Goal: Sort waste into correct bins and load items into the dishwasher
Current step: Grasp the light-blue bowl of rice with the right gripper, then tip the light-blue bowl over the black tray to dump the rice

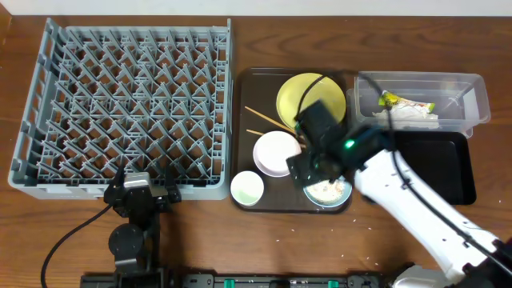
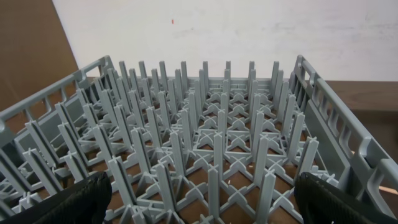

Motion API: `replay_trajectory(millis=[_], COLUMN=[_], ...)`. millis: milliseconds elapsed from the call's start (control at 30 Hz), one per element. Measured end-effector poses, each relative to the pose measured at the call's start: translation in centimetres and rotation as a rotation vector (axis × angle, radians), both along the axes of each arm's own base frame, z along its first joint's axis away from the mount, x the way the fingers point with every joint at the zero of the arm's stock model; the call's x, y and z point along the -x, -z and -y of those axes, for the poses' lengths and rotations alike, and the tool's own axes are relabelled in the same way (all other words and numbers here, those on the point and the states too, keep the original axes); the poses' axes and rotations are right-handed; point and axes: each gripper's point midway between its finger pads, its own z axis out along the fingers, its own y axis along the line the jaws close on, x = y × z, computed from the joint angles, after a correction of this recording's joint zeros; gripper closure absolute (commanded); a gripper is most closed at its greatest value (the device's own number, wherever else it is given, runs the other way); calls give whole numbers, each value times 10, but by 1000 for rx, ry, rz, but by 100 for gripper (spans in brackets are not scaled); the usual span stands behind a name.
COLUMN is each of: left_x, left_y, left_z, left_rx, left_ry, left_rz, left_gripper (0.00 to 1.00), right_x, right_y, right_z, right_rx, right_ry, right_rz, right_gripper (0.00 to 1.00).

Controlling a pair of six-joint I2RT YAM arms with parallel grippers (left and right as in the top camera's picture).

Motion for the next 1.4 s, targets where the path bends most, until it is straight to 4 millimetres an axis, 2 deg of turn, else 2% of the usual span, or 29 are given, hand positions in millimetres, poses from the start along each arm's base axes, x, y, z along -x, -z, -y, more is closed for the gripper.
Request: replay_trajectory(millis=[167, 333, 367, 400, 500, 567, 800, 900, 967, 1100, 1133, 1233, 1333, 1400], left_x=[0, 0, 0, 0, 0, 0, 0, 0, 0, 0, 0, 0, 0, 0], left_y=[0, 0, 0, 0, 0, 0, 0, 0, 0, 0, 0, 0, 0, 0], left_z=[0, 0, 0, 0, 0, 0, 0, 0, 0, 0, 0, 0, 0, 0], left_rx=[0, 0, 0, 0, 0, 0, 0, 0, 0, 0, 0, 0, 0, 0], left_ry=[0, 0, 0, 0, 0, 0, 0, 0, 0, 0, 0, 0, 0, 0], left_rz=[0, 0, 0, 0, 0, 0, 0, 0, 0, 0, 0, 0, 0, 0], left_gripper=[5, 5, 5, 5, 5, 5, 5, 5, 5, 5, 5, 5, 5, 5], right_x=[18, 20, 20, 22, 27, 30, 28, 28, 28, 10, 1, -12, -28, -35], right_y=[45, 69, 73, 81, 103, 113, 111, 101, 86, 35, 15, -17, -34, -36], right_z=[-7, -5, -5, -4, -1, 1, 6, 4, 1, -3, 1, 27, 53, 68], right_rx=[63, 112, 117, 136, 177, 201, 231, 225, 211, 101, 51, -48, -142, -196], right_ry=[-105, -159, -169, -186, -208, -218, -216, -218, -218, -172, -136, -33, 55, 96], right_rz=[5, -21, -31, -55, -116, -146, -137, -144, -147, -55, -12, 39, 73, 78], right_gripper=[34, 48, 59, 65, 98, 99, 99, 99, 99, 99, 99, 99, 99, 99])
